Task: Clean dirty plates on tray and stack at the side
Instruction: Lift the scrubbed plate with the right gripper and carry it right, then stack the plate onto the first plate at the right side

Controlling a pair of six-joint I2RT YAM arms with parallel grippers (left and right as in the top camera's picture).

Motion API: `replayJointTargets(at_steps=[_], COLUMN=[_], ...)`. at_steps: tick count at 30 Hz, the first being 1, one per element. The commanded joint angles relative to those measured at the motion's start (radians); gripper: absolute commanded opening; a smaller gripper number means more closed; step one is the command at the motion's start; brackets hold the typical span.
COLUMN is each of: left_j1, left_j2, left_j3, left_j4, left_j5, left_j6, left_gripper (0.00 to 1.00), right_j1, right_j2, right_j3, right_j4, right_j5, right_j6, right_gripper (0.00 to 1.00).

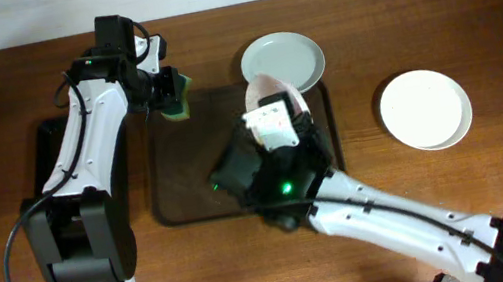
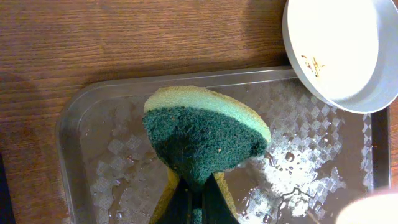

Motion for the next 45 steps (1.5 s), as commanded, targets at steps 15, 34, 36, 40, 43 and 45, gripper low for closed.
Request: replayJointTargets(at_steps=[15,34,36,40,43,45], left_j1=[-0.001,-0.002,-0.002,-0.002,-0.002,-0.002], left_j2=[-0.001,-0.001,-0.001,-0.001,-0.001,-0.001], left_j3=[0.008,0.008,0.008,0.008,0.008,0.008], left_j4=[-0.001,-0.001,-0.001,-0.001,-0.001,0.000], left_j5=[-0.018,-0.018,-0.018,-0.018,-0.018,-0.018], left_j6=[0.009,0.008,0.009,0.009,0.009,0.009], left_gripper=[0.01,0.01,0.01,0.01,0.01,0.01], right_j1=[0.084,-0.626,-0.626,-0.625,-0.625,-0.625], right_j2=[-0.026,0.067,0.181,0.344,0.386,0.387], right_j3=[0.018,0.017,0.017,0.017,0.016,0.016], right_j4=[0.094,-0.085,-0.081,-0.071,-0.062,-0.040], right_j5=[0.045,-1.326,-1.363,-1.394,-1.394,-1.394], right_j6=[0.019,0.062,0.062,0.058,0.058,0.058], right_gripper=[0.04,0.55,0.55,0.48,0.37,0.30])
